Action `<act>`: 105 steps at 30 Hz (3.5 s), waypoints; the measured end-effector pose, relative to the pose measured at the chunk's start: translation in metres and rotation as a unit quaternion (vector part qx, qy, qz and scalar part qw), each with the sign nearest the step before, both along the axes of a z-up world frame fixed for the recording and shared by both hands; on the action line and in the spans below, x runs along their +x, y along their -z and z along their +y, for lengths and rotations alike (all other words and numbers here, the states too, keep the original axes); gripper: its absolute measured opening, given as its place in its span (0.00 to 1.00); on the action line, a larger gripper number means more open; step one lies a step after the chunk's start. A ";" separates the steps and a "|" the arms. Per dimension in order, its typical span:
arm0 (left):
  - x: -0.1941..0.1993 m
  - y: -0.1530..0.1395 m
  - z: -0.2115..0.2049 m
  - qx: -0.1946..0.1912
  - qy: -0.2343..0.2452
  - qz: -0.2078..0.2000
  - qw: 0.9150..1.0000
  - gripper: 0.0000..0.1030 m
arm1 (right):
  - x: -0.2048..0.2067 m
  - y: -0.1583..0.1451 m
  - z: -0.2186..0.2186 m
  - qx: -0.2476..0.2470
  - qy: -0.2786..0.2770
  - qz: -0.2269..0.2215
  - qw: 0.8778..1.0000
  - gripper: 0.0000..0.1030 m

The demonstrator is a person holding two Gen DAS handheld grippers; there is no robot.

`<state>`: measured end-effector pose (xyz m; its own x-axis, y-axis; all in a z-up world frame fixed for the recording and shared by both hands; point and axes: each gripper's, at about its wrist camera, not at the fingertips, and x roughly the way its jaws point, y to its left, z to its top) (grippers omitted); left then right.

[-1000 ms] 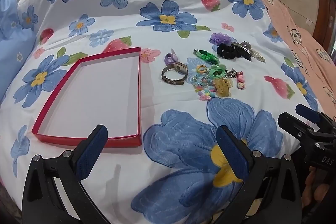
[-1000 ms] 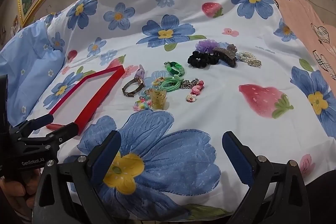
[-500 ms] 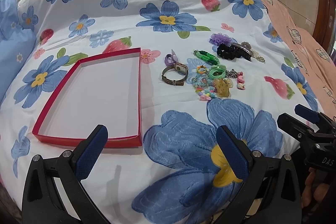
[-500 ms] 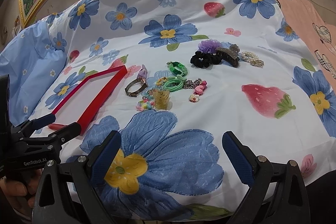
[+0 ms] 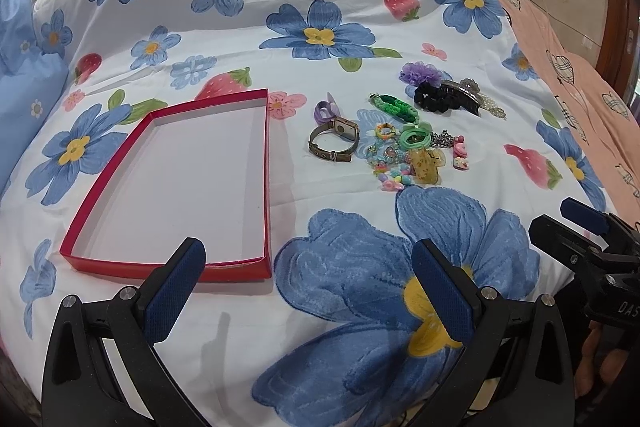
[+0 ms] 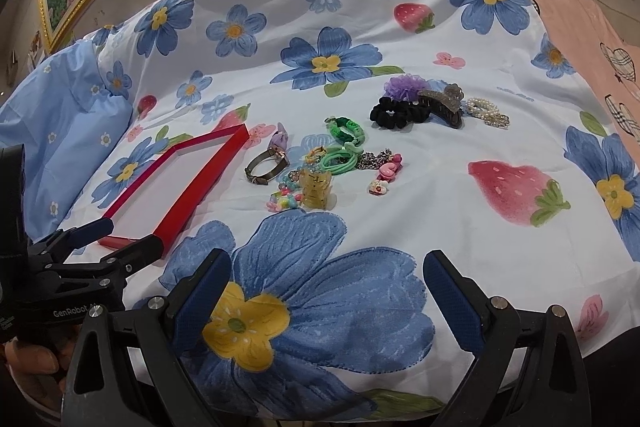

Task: Organize jewelry

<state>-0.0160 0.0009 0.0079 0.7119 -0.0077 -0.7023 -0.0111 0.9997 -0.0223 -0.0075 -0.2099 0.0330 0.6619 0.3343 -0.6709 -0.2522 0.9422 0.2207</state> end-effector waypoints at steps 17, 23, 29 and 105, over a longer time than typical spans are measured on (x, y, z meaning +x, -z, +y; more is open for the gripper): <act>0.000 0.004 -0.003 0.001 -0.002 -0.001 1.000 1.00 | 0.002 -0.001 0.005 0.002 -0.005 0.001 1.000 0.95; 0.000 0.005 -0.003 0.001 -0.001 -0.001 1.000 1.00 | 0.003 -0.003 0.006 0.005 -0.007 -0.001 1.000 0.95; 0.000 0.005 -0.003 0.001 -0.001 0.000 1.000 1.00 | 0.003 -0.004 0.004 0.007 -0.008 -0.001 1.000 0.95; 0.160 0.008 0.005 -0.109 0.117 0.102 0.982 0.01 | 0.149 0.009 -0.002 0.016 0.008 0.063 0.998 0.17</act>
